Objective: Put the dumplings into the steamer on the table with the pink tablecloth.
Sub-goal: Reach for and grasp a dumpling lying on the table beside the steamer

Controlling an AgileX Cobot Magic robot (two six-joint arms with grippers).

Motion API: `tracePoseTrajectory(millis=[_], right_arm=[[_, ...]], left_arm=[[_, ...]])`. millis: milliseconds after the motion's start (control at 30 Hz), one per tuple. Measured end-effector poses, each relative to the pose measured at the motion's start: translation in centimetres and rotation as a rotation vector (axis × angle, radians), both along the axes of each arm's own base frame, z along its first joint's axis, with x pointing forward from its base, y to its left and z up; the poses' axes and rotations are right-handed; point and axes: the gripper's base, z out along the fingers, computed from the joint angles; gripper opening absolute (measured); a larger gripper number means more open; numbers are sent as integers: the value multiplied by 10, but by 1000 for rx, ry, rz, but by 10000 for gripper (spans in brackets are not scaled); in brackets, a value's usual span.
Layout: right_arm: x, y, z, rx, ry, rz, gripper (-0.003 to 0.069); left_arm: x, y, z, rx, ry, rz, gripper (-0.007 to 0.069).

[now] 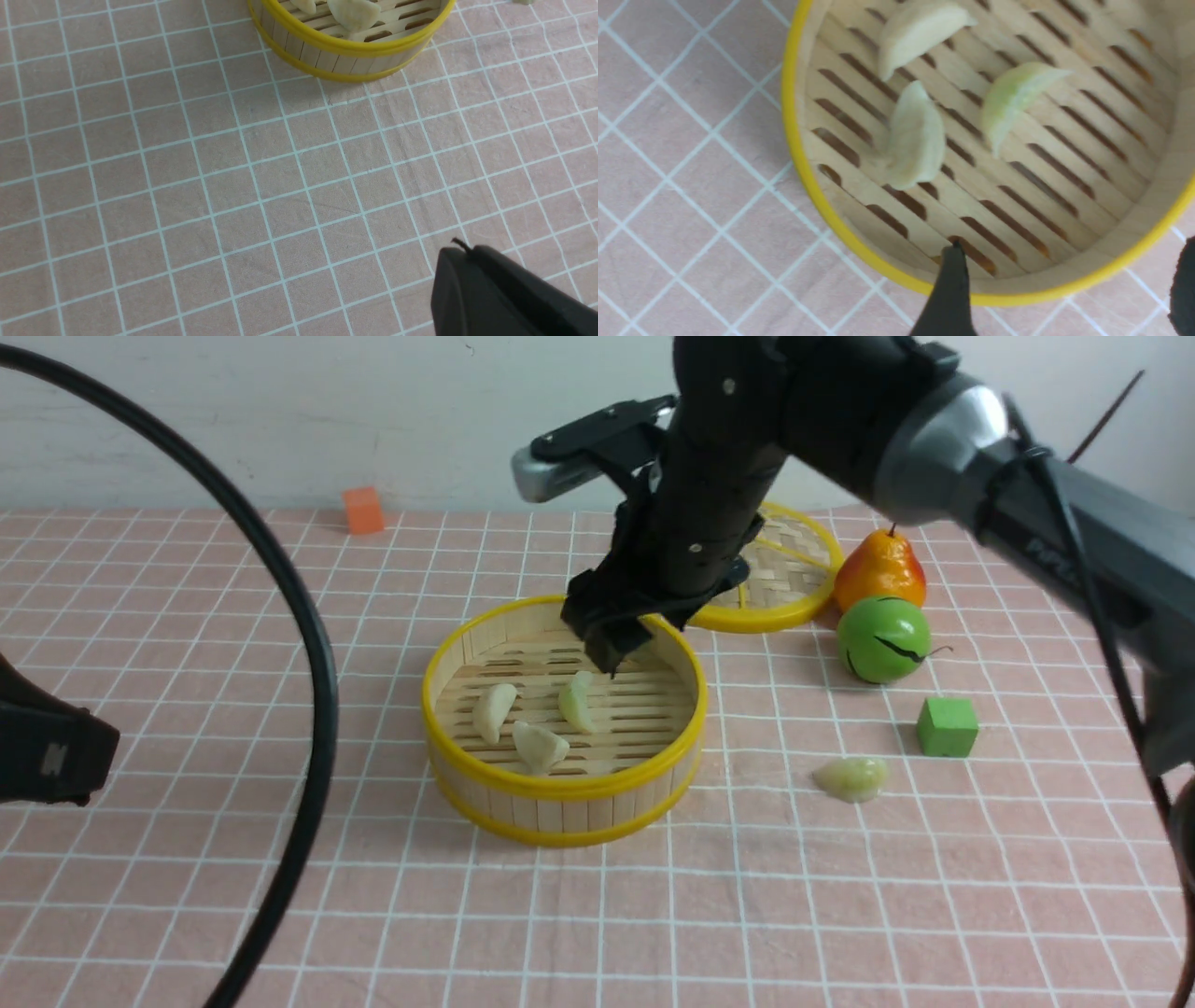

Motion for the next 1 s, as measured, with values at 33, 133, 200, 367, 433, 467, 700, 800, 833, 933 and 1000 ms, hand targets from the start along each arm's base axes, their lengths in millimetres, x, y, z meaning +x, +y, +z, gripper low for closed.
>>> tracePoseTrajectory(millis=[33,133,200,367,433,467,700,800,833,933,1000], right_arm=[[0,-10,4,-8,0,-18,559],[-5,-37,8,-30,26,-62,533],[-11,-62,0,-65,76,-94,510],[-19,-103,-21,-134,162,-108,485],[-18,-119,-36,-168,206,-105,481],[-16,-127,-48,-184,228,-101,481],[10,-133,-87,-198,154,-81,480],[20,-131,-106,-224,120,-18,479],[22,-130,-110,-229,116,-2,479],[29,-129,-127,-263,96,68,479],[31,-128,-138,-280,100,111,479]], left_arm=[[0,0,0,-1,-2,0,-11],[0,0,0,-1,-2,0,-8],[0,0,0,-1,-2,0,-6],[0,0,0,-1,-2,0,-3],[0,0,0,-1,-2,0,-1],[0,0,0,-1,-2,0,0],[0,0,0,-1,-3,0,3],[0,0,0,-1,-3,0,3],[0,0,0,-1,-3,0,3],[0,0,0,-1,-3,0,3],[0,0,0,-1,-3,0,3]])
